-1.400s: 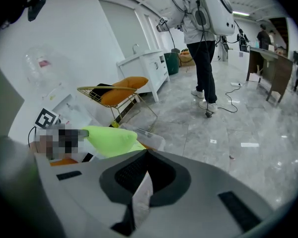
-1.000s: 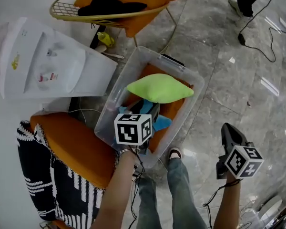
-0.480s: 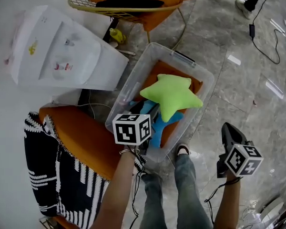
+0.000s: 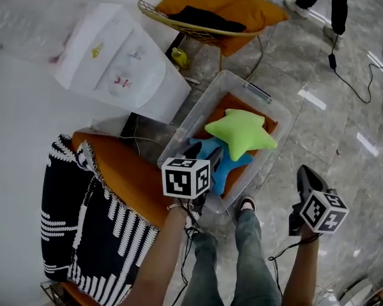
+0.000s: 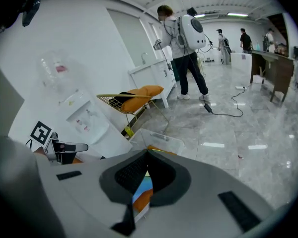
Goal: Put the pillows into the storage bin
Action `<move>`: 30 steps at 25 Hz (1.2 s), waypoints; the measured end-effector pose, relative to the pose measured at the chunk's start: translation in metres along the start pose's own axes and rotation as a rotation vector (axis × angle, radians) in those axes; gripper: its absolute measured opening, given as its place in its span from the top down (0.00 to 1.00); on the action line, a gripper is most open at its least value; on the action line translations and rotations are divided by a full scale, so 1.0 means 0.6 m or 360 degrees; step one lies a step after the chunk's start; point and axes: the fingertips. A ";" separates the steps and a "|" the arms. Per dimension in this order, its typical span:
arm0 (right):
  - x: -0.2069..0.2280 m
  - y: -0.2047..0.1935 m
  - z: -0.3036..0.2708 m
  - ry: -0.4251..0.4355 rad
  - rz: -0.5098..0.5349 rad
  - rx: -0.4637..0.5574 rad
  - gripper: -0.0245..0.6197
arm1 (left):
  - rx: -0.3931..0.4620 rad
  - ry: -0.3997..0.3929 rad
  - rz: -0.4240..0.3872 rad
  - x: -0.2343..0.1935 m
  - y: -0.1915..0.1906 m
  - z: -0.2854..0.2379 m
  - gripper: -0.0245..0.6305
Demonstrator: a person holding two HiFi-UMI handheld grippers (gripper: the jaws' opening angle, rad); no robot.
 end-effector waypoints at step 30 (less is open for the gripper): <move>-0.345 0.199 0.438 0.0065 0.0259 0.0613 0.96 | 0.0789 0.0070 -0.0056 0.068 0.180 0.632 0.95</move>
Point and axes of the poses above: the fingertips, and each gripper's own axes: z backward along the fingers, x to its right, y out of its top, and after that the axes turned 1 degree about x, right-handed
